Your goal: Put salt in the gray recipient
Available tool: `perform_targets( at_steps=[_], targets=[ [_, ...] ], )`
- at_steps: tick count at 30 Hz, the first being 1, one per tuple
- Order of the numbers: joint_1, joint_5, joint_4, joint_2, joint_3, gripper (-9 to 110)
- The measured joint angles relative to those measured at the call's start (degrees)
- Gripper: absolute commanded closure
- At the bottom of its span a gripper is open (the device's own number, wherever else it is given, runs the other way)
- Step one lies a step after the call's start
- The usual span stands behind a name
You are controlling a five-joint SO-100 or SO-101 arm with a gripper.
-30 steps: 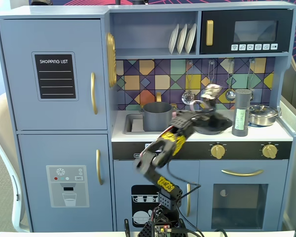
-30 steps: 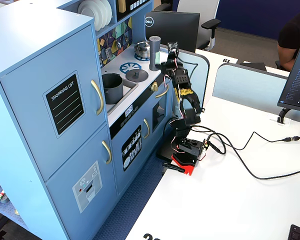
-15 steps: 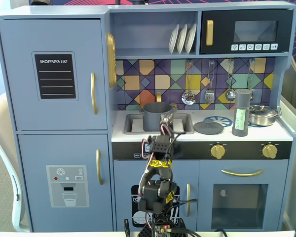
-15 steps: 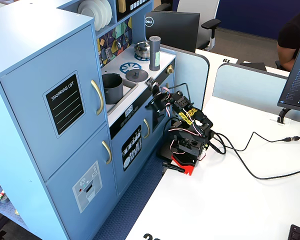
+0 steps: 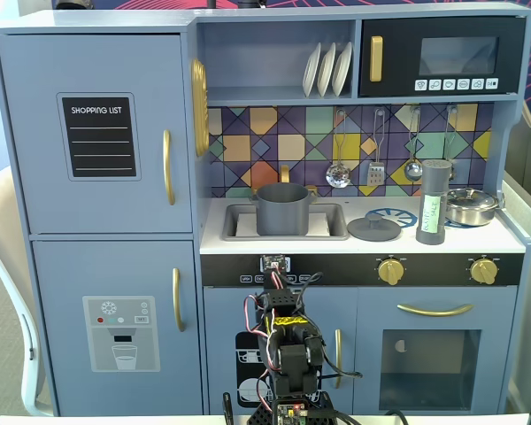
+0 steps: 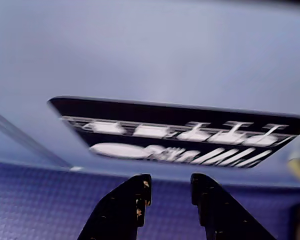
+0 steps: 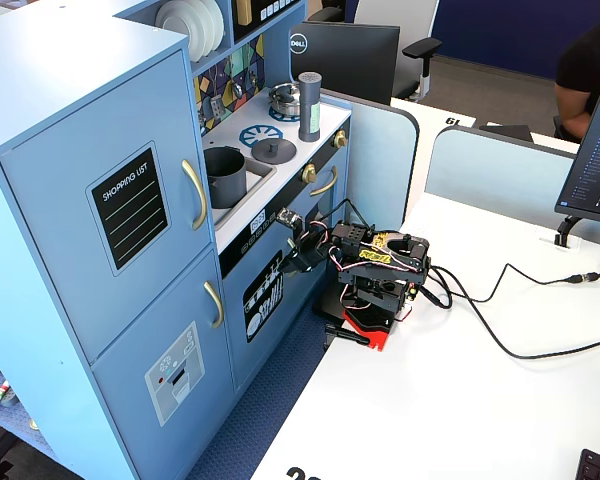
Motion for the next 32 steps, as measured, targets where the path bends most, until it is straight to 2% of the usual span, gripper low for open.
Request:
perform_targets(
  at_steps=[12, 32],
  targets=[
    [1.05, -4.39, 28.04, 7.56, 0.09, 101],
    [5.36, -4.48, 30.94, 8.09, 0.09, 96]
  ],
)
